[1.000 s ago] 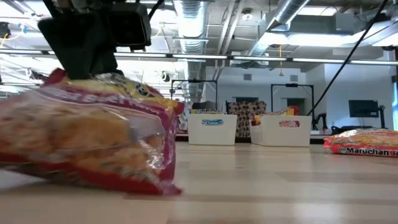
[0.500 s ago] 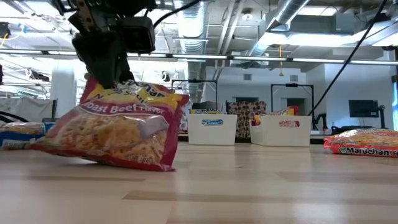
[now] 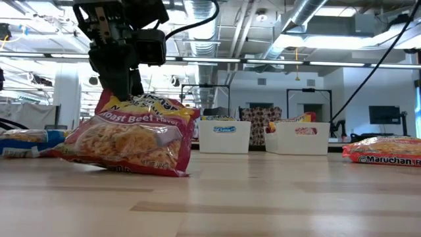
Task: Sort Maruchan noodles
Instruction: Put the red noodle pack into the right white bin
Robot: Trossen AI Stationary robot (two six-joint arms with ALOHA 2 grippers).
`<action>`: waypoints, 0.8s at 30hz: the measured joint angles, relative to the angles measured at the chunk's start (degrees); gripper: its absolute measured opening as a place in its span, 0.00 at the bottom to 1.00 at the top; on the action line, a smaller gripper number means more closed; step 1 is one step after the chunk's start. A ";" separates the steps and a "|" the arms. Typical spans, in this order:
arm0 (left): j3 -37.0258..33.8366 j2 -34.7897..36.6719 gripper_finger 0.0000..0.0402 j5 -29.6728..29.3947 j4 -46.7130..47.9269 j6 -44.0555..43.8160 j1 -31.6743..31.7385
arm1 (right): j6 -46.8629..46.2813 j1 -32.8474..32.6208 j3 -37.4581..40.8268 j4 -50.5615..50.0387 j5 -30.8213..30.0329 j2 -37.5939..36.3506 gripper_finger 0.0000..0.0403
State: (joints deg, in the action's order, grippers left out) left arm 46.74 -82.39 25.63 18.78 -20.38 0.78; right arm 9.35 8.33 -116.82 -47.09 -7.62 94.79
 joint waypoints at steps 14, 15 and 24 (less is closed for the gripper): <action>0.00 -0.02 0.00 -0.37 -0.04 -0.46 4.65 | 4.13 15.59 0.42 -2.26 10.11 -0.40 0.30; 0.00 -0.02 0.00 -0.37 -0.08 -0.92 5.16 | 4.40 16.46 0.51 -2.39 11.71 -0.04 0.30; 0.00 -0.04 0.00 -0.42 -0.72 -2.87 8.71 | 9.05 22.62 1.23 -10.11 35.10 3.44 0.30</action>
State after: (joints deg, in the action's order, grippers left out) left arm 46.74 -82.43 25.21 18.06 -23.25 9.49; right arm 18.39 30.94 -115.58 -57.20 27.48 98.23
